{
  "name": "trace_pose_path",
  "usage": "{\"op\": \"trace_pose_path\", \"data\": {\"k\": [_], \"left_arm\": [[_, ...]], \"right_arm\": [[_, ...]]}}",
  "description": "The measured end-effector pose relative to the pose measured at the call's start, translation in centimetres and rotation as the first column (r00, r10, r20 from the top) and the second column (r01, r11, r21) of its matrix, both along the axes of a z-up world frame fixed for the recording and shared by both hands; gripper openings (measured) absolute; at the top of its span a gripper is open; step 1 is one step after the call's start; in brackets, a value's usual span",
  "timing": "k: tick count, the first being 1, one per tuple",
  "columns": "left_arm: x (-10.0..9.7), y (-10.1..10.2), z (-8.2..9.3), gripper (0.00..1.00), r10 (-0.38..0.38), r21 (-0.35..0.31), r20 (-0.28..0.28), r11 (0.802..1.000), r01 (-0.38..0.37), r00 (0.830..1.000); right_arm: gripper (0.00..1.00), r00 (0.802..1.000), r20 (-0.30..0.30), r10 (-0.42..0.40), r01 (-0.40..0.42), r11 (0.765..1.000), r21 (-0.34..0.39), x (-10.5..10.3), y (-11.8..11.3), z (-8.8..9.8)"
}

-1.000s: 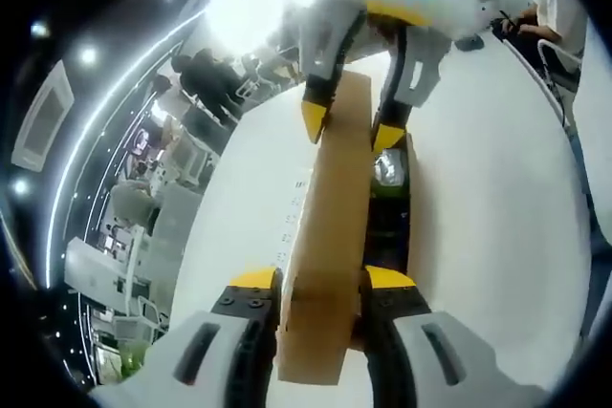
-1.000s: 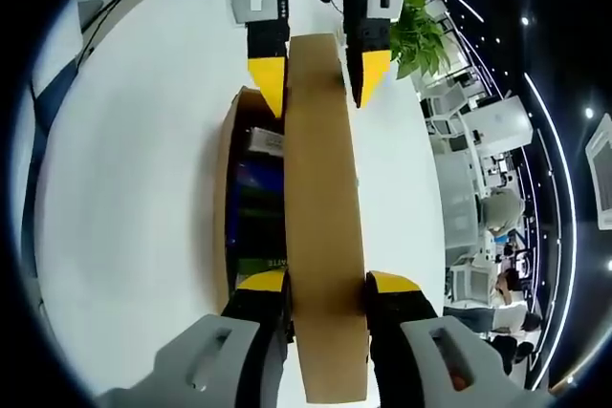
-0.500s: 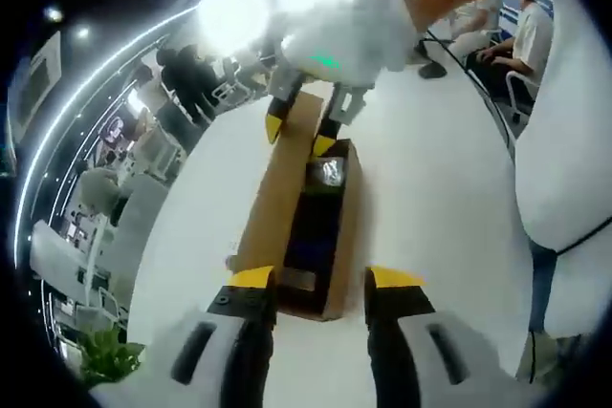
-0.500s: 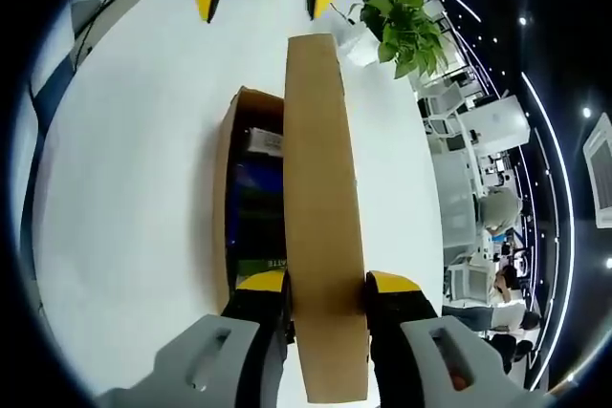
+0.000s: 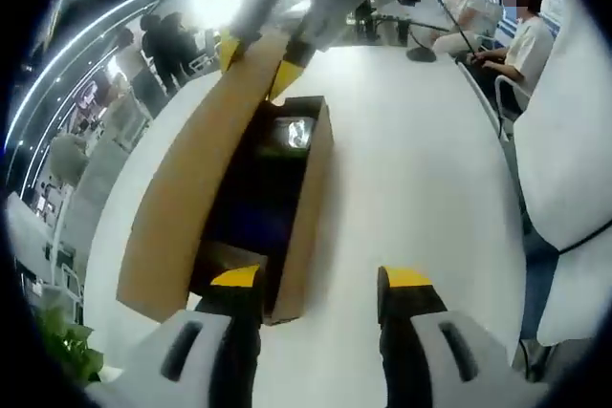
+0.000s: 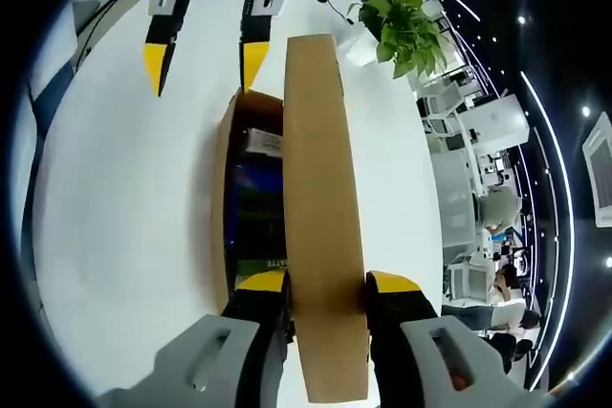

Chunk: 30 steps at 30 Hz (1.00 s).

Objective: Operate the shoe box by opening the lid, removing the specified soft item, and placing it in the target area until the item is outside and the box remains undamaged.

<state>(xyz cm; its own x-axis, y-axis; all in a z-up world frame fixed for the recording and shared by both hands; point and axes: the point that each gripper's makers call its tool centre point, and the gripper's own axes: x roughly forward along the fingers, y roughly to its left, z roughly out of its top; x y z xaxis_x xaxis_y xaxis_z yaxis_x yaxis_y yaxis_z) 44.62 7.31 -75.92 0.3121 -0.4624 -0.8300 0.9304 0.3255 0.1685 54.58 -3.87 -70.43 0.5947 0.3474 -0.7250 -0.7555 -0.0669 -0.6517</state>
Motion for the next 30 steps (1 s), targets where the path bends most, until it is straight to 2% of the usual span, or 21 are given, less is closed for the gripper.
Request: {"op": "trace_pose_path", "data": {"k": [5, 9, 11, 14, 16, 19, 26, 28, 30], "left_arm": [[0.3, -0.3, -2.1, 0.49, -0.031, 0.018, -0.042, 0.999, 0.031, 0.999], [1.5, -0.1, -3.0, 0.44, -0.008, 0.030, -0.027, 1.000, 0.009, 1.000], [2.5, 0.1, -4.0, 0.42, -0.009, 0.038, -0.023, 0.999, 0.010, 1.000], [2.0, -0.4, -4.1, 0.41, -0.022, 0.064, -0.033, 0.998, 0.024, 0.999], [2.2, -0.1, -5.0, 0.41, -0.014, 0.080, -0.035, 0.997, 0.017, 0.999], [2.0, -0.5, -5.1, 0.39, -0.023, 0.085, -0.043, 0.996, 0.027, 0.999], [2.6, -0.3, -6.5, 0.30, -0.017, 0.126, -0.049, 0.992, 0.023, 0.999], [2.9, -0.3, -6.8, 0.30, -0.007, 0.118, -0.046, 0.993, 0.013, 0.999], [3.0, -0.1, -7.3, 0.28, -0.008, 0.136, -0.054, 0.991, 0.016, 0.998]], "right_arm": [[0.30, 1.000, -0.005, -0.003, 0.003, 1.000, 0.005, 0.0, 0.0, 0.1], [0.30, 1.000, -0.006, -0.003, 0.003, 1.000, 0.005, 0.1, 0.0, 0.1], [0.30, 1.000, -0.006, -0.003, 0.003, 1.000, 0.005, 0.1, 0.0, 0.1], [0.30, 1.000, -0.010, -0.011, 0.011, 1.000, 0.016, 0.2, 0.0, 0.1], [0.30, 1.000, -0.011, -0.011, 0.011, 1.000, 0.016, 0.2, 0.0, 0.2], [0.30, 1.000, -0.010, -0.010, 0.011, 1.000, 0.016, 0.1, 0.0, 0.3], [0.30, 1.000, -0.012, -0.012, 0.012, 1.000, 0.020, 0.1, 0.0, 0.4], [0.31, 1.000, -0.012, -0.014, 0.014, 1.000, 0.023, 0.1, -0.1, 0.5], [0.31, 1.000, -0.016, -0.012, 0.012, 1.000, 0.022, 0.1, -0.1, 0.4]]}}
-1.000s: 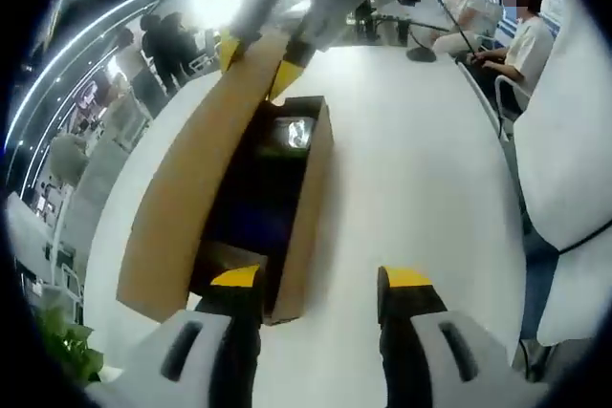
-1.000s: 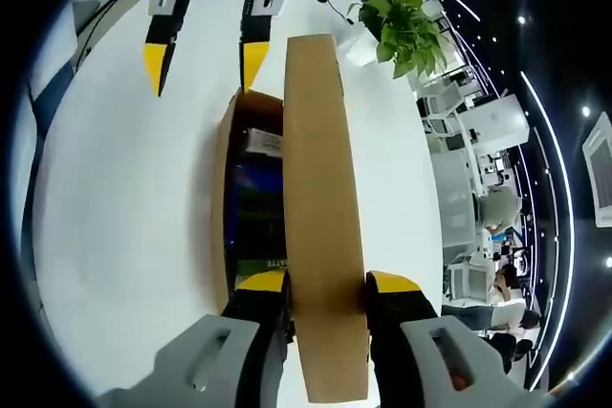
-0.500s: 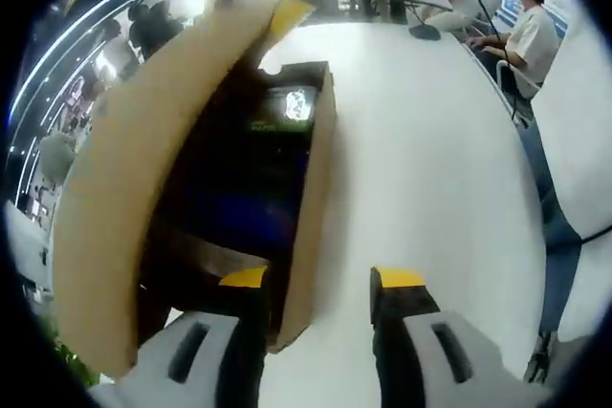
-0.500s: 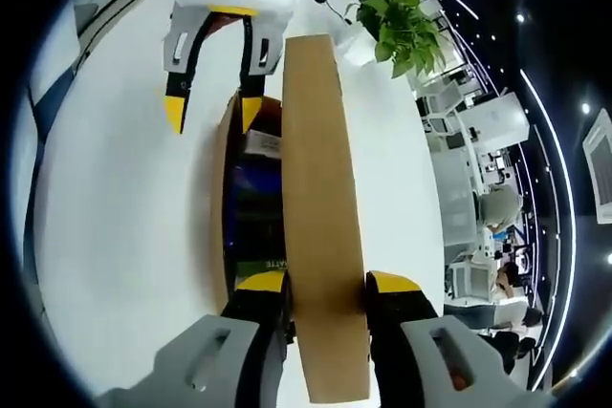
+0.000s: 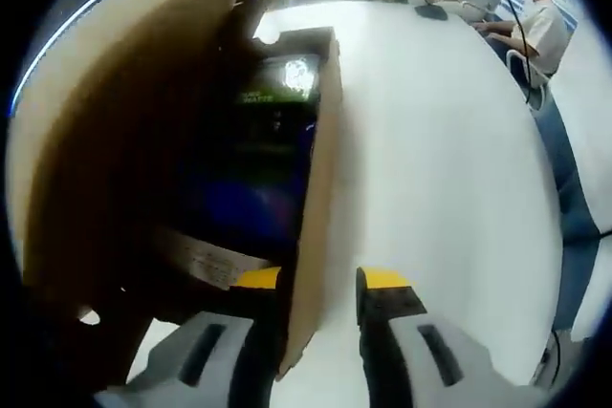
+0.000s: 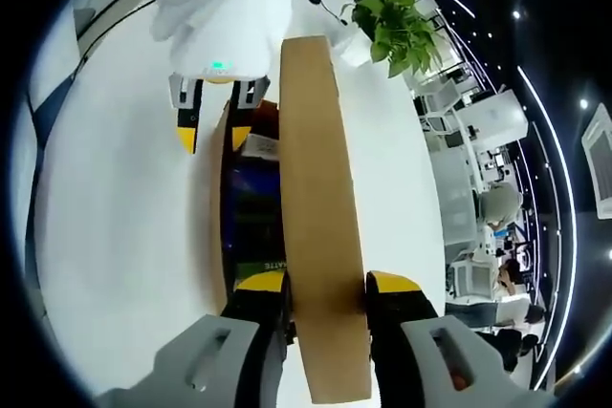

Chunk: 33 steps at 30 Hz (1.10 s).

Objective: Operate the shoe box by opening the lid, removing the specified soft item, and placing it in the target area until the item is outside and the box remains undamaged.

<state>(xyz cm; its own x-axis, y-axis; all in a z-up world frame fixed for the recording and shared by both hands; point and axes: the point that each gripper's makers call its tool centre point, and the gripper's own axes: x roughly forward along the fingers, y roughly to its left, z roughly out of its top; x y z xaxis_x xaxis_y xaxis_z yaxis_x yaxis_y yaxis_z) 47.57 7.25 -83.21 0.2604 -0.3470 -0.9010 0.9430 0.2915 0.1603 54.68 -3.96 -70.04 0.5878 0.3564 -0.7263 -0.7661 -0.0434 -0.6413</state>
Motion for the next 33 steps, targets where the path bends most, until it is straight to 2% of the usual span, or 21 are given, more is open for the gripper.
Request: {"op": "trace_pose_path", "data": {"k": [6, 21, 30, 33], "left_arm": [[0.7, 0.4, -1.2, 0.22, 0.000, 0.044, 0.017, 0.999, -0.001, 1.000], [1.2, 0.4, -2.0, 0.10, -0.005, 0.065, 0.002, 0.998, 0.005, 1.000], [0.6, 0.3, -1.7, 0.06, -0.023, 0.068, -0.007, 0.997, 0.023, 1.000], [0.1, 0.1, -2.0, 0.04, -0.056, 0.069, -0.020, 0.996, 0.057, 0.998]], "right_arm": [[0.31, 1.000, -0.004, 0.006, -0.006, 1.000, 0.001, 0.0, 0.0, 0.0], [0.31, 1.000, -0.007, 0.001, -0.001, 1.000, -0.008, 0.0, 0.0, 0.0], [0.30, 1.000, -0.004, 0.001, -0.001, 1.000, -0.022, 0.0, 0.0, -0.2], [0.30, 1.000, -0.001, 0.003, -0.003, 1.000, -0.030, -0.2, -0.1, -0.2]]}}
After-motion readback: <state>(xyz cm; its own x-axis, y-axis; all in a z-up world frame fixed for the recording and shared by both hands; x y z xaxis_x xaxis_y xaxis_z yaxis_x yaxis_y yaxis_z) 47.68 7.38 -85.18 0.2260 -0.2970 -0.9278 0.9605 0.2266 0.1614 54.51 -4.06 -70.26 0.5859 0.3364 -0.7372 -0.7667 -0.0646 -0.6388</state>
